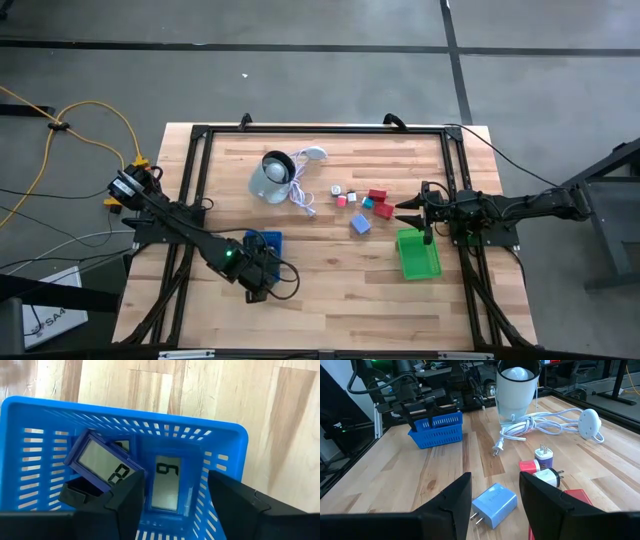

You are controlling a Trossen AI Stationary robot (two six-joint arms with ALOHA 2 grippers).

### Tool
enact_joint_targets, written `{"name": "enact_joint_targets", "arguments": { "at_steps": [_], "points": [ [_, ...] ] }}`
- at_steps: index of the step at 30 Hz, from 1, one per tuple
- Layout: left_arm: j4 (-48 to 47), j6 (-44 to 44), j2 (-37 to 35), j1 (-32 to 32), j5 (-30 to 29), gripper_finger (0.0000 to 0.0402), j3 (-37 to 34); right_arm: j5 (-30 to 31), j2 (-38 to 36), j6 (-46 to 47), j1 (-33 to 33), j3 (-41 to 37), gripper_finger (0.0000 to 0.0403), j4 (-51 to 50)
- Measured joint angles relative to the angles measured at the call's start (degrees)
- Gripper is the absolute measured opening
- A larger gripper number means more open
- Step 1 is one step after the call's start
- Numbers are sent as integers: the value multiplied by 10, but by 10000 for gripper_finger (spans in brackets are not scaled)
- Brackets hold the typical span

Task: Pick & Place Office items
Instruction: Put the top red charger adapter into the green bin

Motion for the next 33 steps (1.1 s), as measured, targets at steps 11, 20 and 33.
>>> {"name": "enact_joint_targets", "arguments": {
  "at_steps": [11, 20, 33],
  "points": [
    [0, 0, 0, 0, 0, 212, 0, 0, 0, 0, 0, 0, 153, 0],
    [0, 42, -24, 11, -7, 212, 0, 0, 0, 0, 0, 0, 153, 0],
    [41, 198, -66, 96, -6, 212, 1, 0, 0, 0, 0, 0, 153, 0]
  ]
}}
